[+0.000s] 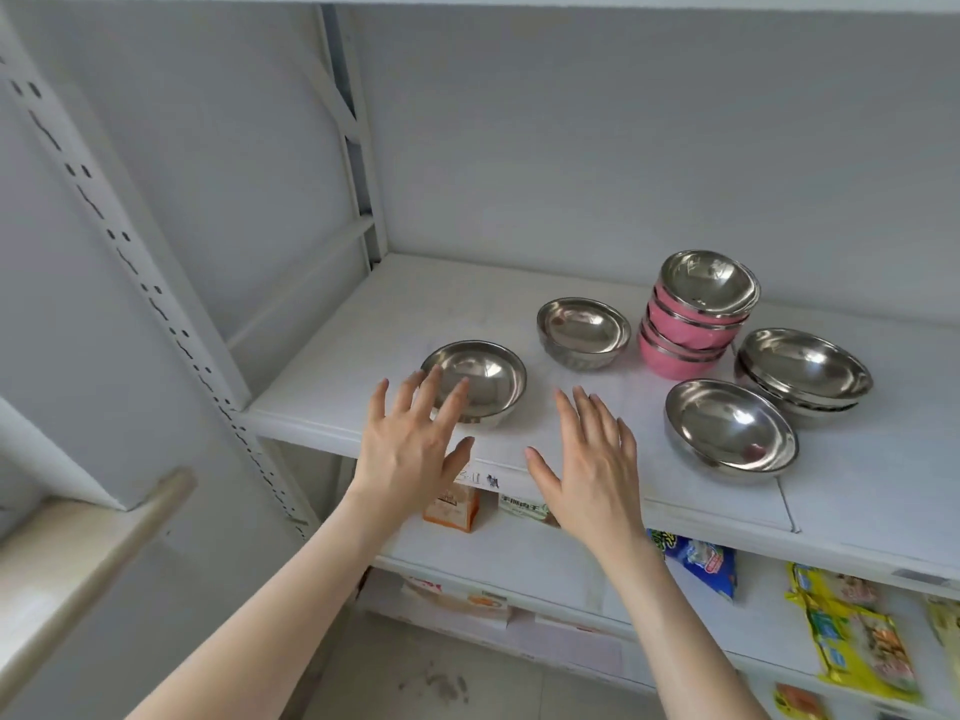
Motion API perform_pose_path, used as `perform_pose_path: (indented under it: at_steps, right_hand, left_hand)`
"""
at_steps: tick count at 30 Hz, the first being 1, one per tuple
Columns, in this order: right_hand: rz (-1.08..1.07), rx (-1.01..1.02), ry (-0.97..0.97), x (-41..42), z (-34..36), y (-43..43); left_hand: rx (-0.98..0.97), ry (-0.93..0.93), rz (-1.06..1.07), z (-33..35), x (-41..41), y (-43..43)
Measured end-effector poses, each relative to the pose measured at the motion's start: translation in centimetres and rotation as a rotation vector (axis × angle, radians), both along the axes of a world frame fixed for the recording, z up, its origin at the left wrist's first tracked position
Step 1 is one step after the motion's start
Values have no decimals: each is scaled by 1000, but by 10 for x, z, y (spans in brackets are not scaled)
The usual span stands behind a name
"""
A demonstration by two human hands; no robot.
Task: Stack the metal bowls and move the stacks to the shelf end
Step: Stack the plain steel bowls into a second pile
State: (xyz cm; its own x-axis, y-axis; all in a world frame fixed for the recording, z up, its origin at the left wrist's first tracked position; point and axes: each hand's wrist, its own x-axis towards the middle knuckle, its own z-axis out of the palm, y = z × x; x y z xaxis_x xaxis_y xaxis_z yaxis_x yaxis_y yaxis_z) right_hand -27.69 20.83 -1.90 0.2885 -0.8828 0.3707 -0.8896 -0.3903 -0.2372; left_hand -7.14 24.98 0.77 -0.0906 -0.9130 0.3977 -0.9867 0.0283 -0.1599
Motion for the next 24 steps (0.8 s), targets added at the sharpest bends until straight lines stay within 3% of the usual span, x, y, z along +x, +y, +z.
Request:
perform_pose_path:
  at_steps: [4, 11, 18, 24]
  right_hand:
    - [-41, 126, -84, 31, -7, -27]
    - [-145, 422, -466, 63, -14, -68]
    - [-166, 519, -680, 78, -23, -86]
    - [-158, 478, -737, 83, -36, -89]
  left_hand:
    - [16, 37, -39, 5, 38, -39]
    - [258, 169, -86, -3, 77, -97]
    - [515, 573, -91, -24, 91, -126]
    - [563, 843, -145, -43, 92, -129]
